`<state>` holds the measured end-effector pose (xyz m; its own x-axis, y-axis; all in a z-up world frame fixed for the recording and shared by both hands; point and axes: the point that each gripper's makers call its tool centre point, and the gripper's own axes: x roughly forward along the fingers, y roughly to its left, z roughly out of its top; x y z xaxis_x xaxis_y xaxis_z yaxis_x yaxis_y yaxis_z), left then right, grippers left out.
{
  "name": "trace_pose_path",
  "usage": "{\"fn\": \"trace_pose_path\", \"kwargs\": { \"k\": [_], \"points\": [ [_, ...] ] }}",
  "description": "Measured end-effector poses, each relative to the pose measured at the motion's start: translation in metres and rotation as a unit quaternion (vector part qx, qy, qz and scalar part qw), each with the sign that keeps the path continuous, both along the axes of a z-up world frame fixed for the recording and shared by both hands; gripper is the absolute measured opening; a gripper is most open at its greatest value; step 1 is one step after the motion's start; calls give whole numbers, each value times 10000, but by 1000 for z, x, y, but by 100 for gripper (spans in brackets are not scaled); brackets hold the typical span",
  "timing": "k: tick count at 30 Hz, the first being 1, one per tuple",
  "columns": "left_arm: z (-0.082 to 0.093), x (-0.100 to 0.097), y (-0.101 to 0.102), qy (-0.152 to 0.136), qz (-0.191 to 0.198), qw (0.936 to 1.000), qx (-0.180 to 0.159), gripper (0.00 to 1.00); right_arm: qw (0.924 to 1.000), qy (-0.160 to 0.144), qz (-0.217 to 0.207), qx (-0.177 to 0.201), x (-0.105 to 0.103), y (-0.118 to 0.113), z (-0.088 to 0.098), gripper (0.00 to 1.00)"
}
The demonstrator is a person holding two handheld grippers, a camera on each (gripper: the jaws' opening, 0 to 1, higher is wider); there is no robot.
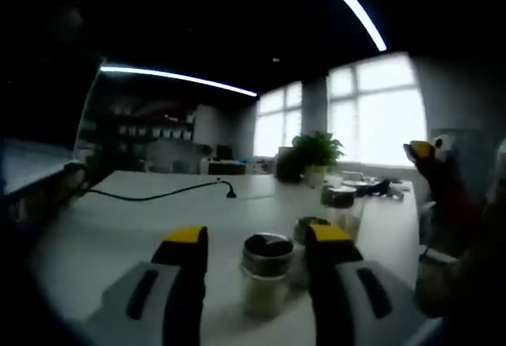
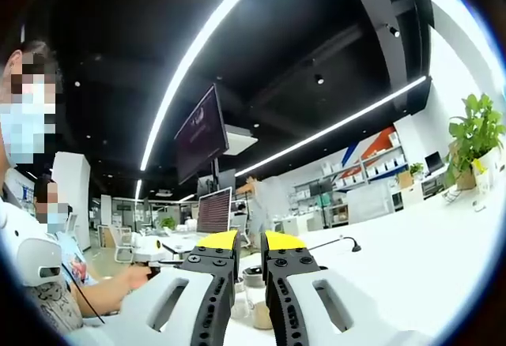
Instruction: Rotate the seasoning bottle until the label or dispensing opening points toward the visible target arrow and the bottle remains upright within the marked orientation range
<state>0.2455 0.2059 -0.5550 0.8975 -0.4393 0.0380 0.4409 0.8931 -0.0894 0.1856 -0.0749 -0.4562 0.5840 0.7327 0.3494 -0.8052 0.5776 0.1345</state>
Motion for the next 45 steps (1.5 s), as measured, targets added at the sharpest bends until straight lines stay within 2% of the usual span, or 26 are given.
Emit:
{"fn": "trace_pose_path", "kwargs": {
  "k": [2, 3, 4, 5, 6, 9, 12, 14, 17, 19, 20, 21, 27, 31, 37, 43, 45],
  "points": [
    [-3, 6, 9, -128, 520, 9968, 590, 54, 10000, 21, -9, 39, 1, -2, -1, 9],
    [-5, 8, 12, -111, 703, 9946, 760, 55, 10000, 34, -7, 60, 1, -3, -2, 9],
    [-7, 7, 9, -103, 713, 9939, 840, 54, 10000, 47, -12, 69, 2, -4, -3, 9],
    [-5, 6, 4, -148, 659, 9954, 679, 54, 10000, 67, -21, 67, 3, -4, -4, 9],
    [-5, 5, 2, -159, 661, 9955, 658, 54, 9999, 86, -26, 60, 4, -5, -5, 9],
    [-10, 8, -3, -169, 677, 9943, 803, 51, 9999, 131, -29, 62, 7, -5, -7, 9],
    [-15, 10, -3, -116, 691, 9943, 802, 48, 9999, 108, -19, 71, 6, -4, -7, 9],
    [-15, 9, -8, -109, 553, 9958, 727, 44, 9999, 101, -38, 72, 5, -6, -7, 9],
    [-20, 9, -10, -37, 447, 9956, 827, 43, 9997, 197, 16, 175, 7, -7, -9, 9],
    [-22, 9, -12, -23, 346, 9956, 873, 39, 9996, 206, 60, 205, 5, -6, -9, 9],
    [-21, 7, -15, -49, 197, 9962, 850, 34, 9996, 193, 63, 192, 5, -5, -8, 9],
    [-23, 8, -13, 8, 213, 9959, 881, 33, 9996, 183, 62, 182, 5, -4, -8, 9],
    [-26, 17, -15, 120, -279, 9949, 962, 33, 9995, 216, 169, 170, 3, 4, -11, 9],
    [-26, 16, -16, 286, -812, 9911, 1012, 33, 9995, 217, 167, 125, 1, 4, -12, 9],
    [-24, 15, -19, 237, -1521, 9817, 1125, 33, 9995, 212, 151, 151, 1, 2, -11, 8],
    [-24, 12, -21, 220, -1952, 9755, 988, 33, 9991, 293, 244, 157, 0, 5, -16, 8],
    [-24, 11, -23, 149, -2002, 9736, 1089, 33, 9992, 298, 241, 128, 0, 3, -16, 8]
  ]
}}
